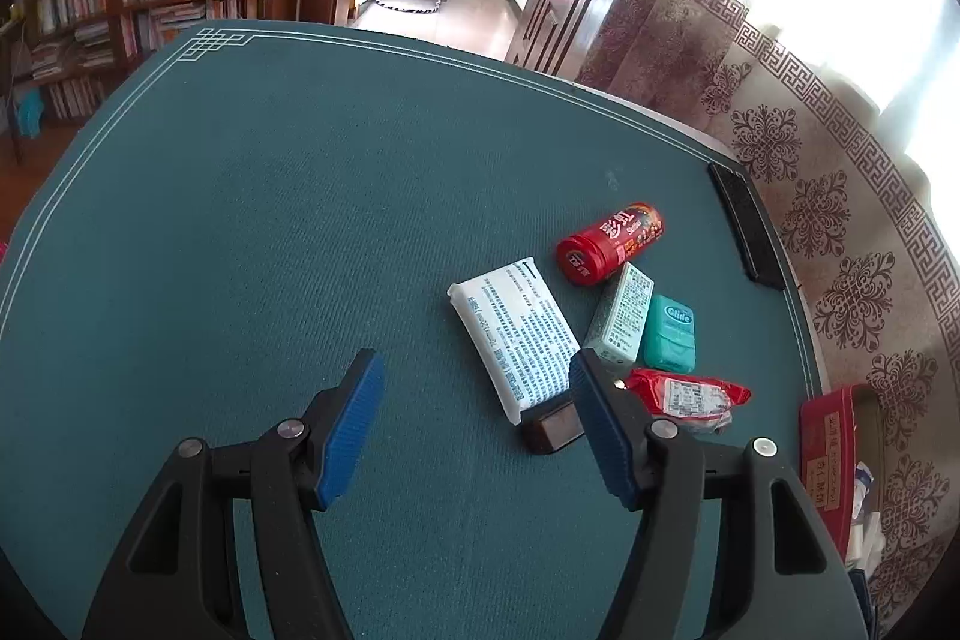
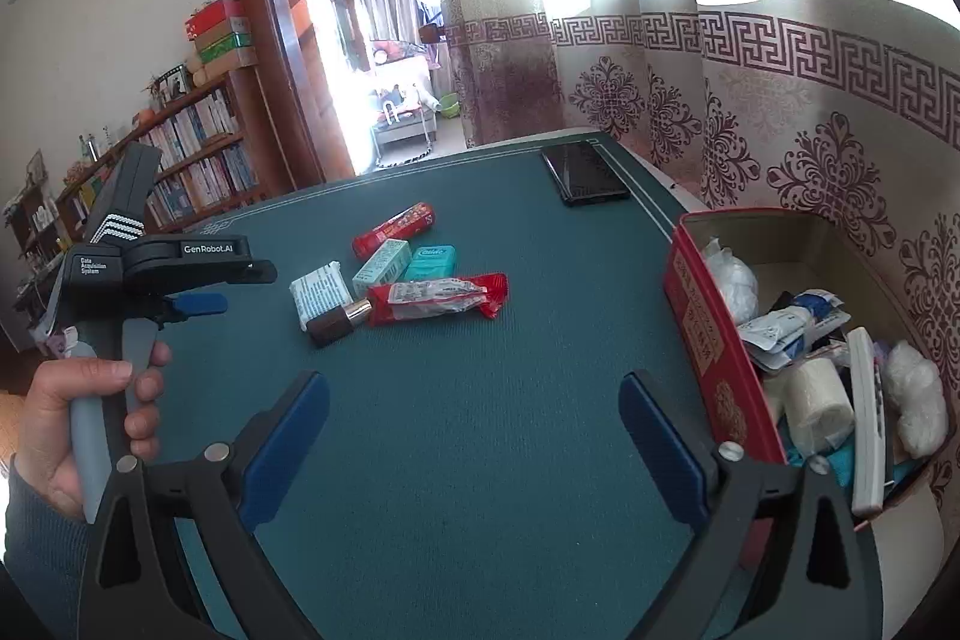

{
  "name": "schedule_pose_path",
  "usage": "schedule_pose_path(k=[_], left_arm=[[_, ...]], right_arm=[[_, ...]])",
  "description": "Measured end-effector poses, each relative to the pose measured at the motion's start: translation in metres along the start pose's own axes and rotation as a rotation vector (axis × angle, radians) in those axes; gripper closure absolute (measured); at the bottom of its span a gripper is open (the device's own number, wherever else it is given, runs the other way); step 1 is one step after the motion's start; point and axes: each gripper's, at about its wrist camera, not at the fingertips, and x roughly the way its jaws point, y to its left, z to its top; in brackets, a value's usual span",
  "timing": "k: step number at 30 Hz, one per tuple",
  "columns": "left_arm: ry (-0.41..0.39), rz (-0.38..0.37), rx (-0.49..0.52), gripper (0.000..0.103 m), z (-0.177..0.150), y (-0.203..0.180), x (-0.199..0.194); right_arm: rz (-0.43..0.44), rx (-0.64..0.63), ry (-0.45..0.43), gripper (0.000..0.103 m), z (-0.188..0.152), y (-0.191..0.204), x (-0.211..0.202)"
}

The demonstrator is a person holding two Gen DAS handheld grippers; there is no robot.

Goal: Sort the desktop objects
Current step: 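Move both open grippers back over the remaining items on the table, then grasp the white bandage pack with the left gripper while the right grasps the red-wrapped snack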

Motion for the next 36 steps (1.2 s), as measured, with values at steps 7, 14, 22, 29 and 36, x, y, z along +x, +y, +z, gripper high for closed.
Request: schedule_pose_path(k=[7, 14, 22, 29, 36], left_arm=[[0.034, 0.089, -0.032, 0.036, 0.006, -0.020, 0.037], [0.074, 0.050, -0.045, 0.036, 0.003, -0.013, 0.056], [0.050, -0.018, -0.044, 0.027, 0.003, -0.015, 0.055], [0.001, 0.056, 0.054, 0.010, -0.005, -0.027, 0.057], [-0.008, 0.130, 0.089, 0.010, -0.006, -0.026, 0.058]], right_arm=[[-0.009, -0.012, 0.037, 0.004, -0.006, 0.001, 0.018], [-0.002, -0.035, 0.083, 0.004, 0.002, 0.002, 0.032], [-0.043, -0.143, 0.085, 0.002, 0.021, 0.010, 0.053], [-0.080, -0.290, 0.069, 0.002, 0.028, 0.031, 0.092], [-0.076, -0.275, 0.105, 0.002, 0.039, 0.030, 0.124]])
